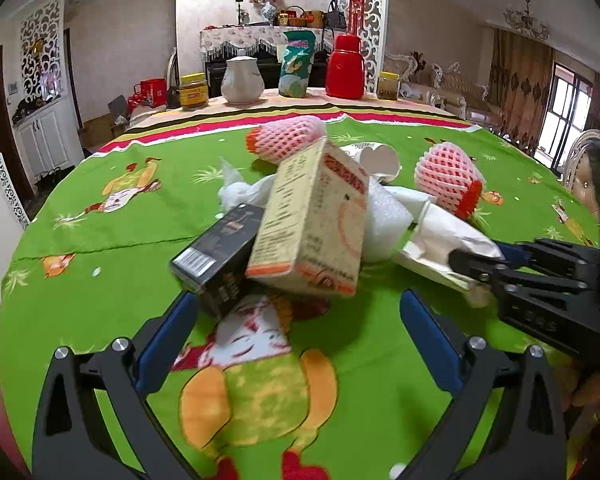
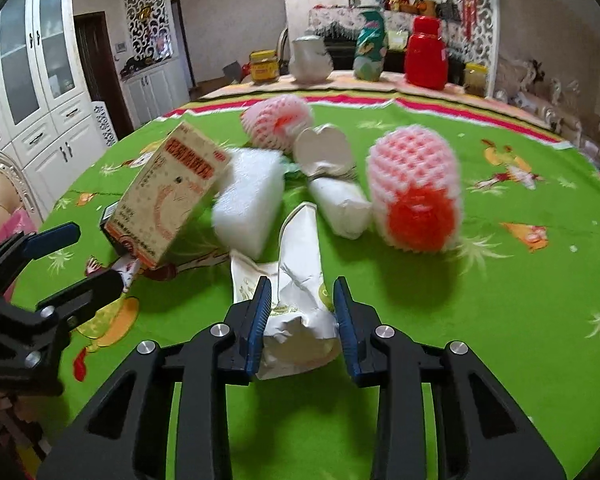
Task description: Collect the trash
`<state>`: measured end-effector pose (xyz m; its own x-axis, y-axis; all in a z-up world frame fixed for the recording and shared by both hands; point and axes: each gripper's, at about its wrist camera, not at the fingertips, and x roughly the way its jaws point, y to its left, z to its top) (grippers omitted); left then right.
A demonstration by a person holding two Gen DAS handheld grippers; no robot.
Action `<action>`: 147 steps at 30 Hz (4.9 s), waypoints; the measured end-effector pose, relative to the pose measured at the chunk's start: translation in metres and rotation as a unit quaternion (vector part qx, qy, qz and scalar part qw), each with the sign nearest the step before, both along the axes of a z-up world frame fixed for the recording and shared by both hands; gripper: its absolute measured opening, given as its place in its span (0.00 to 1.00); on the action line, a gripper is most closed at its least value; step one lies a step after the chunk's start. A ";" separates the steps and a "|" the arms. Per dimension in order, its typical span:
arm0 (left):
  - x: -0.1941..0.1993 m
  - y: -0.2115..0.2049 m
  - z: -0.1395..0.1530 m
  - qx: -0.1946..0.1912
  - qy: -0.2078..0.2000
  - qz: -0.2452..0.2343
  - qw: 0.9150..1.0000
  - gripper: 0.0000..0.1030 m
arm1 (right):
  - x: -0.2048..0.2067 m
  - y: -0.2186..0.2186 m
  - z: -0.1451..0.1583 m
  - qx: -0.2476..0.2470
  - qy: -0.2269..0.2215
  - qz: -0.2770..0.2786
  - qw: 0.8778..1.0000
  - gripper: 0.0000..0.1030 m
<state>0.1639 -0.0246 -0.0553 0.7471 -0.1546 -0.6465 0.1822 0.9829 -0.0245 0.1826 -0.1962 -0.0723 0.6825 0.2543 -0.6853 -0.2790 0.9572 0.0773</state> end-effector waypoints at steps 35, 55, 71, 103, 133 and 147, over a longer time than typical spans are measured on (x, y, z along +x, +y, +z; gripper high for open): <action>-0.028 -0.008 0.010 -0.006 -0.042 0.022 0.999 0.50 | -0.023 -0.022 0.026 0.048 -0.038 -0.013 0.998 0.30; -0.054 0.002 0.023 -0.012 -0.073 0.026 0.997 0.50 | -0.035 -0.015 0.029 0.064 -0.061 0.008 0.996 0.30; -0.088 0.023 0.037 -0.007 -0.105 0.053 0.993 0.50 | -0.051 0.013 0.046 0.058 -0.098 0.046 0.992 0.31; -0.217 0.205 0.075 0.011 -0.202 0.233 0.951 0.50 | -0.084 0.228 0.098 0.046 -0.140 0.222 0.964 0.31; -0.256 0.401 0.014 -0.017 -0.108 0.442 0.890 0.75 | -0.068 0.444 0.079 0.099 -0.055 0.358 0.927 0.76; -0.217 0.317 0.024 -0.021 -0.109 0.345 0.932 0.95 | -0.064 0.308 0.060 0.023 -0.070 0.264 0.962 0.78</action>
